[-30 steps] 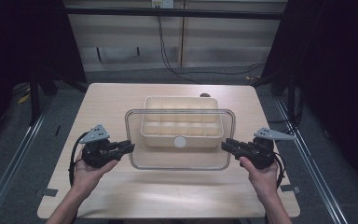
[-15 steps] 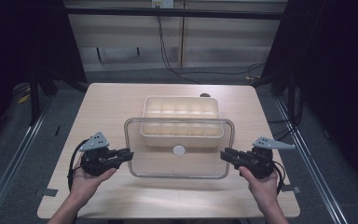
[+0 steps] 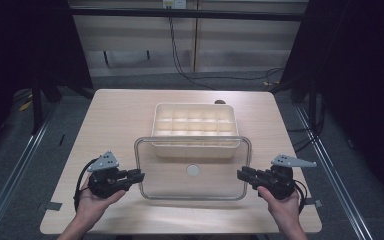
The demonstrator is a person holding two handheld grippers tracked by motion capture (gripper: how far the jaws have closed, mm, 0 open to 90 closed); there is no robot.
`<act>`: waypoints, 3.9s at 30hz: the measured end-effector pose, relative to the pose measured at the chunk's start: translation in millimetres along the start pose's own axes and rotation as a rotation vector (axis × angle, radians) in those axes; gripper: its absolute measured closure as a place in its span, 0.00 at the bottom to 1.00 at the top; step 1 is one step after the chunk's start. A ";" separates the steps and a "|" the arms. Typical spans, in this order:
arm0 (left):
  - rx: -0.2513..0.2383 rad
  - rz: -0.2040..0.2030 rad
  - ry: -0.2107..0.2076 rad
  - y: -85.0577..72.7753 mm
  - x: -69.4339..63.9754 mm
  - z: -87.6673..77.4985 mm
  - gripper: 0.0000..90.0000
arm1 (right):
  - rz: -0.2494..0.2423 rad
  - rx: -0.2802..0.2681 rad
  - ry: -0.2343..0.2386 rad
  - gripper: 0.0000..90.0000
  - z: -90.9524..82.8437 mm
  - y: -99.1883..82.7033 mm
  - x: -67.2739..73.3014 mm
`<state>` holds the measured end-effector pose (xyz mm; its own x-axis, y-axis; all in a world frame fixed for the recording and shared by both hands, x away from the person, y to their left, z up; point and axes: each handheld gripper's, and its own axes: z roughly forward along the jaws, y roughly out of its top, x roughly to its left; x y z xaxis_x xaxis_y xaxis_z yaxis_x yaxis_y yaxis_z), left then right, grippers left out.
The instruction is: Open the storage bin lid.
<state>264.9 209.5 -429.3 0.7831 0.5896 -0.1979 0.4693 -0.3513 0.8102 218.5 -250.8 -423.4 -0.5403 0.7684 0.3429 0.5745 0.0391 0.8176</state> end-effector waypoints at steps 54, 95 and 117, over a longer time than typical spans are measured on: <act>0.143 -0.053 -0.049 -33.4 2.1 31.7 0.65 | 0.052 0.187 -0.056 0.57 34.4 -47.0 -9.3; 0.243 -0.079 -0.032 -34.6 10.8 53.7 0.55 | 0.008 0.255 -0.197 0.45 53.2 -49.2 -16.6; 0.151 -0.071 0.024 -29.9 14.3 37.5 0.35 | -0.017 0.086 -0.125 0.36 32.7 -41.6 -14.0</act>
<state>277.3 201.1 -477.1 0.7365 0.6335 -0.2370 0.5805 -0.4121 0.7023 222.2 -242.3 -477.4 -0.4726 0.8406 0.2647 0.6191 0.1029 0.7785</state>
